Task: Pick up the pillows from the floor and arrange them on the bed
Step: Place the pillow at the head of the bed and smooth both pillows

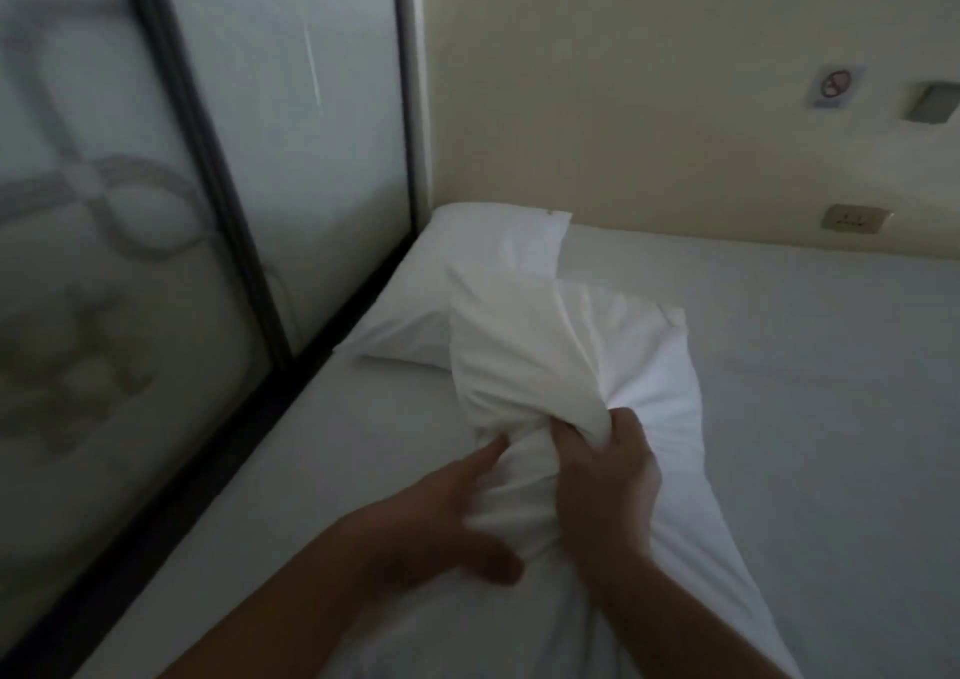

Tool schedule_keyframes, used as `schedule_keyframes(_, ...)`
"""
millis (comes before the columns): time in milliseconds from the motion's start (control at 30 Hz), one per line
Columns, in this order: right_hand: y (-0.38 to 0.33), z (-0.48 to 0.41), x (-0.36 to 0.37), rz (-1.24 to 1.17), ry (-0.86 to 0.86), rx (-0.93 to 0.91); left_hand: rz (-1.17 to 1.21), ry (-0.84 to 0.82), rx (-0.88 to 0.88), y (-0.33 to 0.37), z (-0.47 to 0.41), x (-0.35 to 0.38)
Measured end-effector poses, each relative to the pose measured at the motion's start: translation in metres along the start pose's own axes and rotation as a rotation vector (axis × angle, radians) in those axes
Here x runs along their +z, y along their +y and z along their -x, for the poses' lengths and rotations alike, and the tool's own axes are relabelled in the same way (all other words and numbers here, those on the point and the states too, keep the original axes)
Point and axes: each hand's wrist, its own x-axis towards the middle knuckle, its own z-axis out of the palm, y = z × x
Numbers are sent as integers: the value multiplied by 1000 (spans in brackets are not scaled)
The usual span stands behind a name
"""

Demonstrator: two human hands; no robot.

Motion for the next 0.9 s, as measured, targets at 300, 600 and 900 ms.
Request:
schedule_keyframes(300, -39, 163, 111, -92, -528, 274, -197, 98, -434, -122, 118, -54)
schedule_keyframes(600, -85, 159, 183, -331, -727, 729, -188, 621, -296, -150, 126, -86)
schedule_keyframes(900, 20, 39, 152, 491, -474, 209, 194, 972, -438, -197, 137, -53)
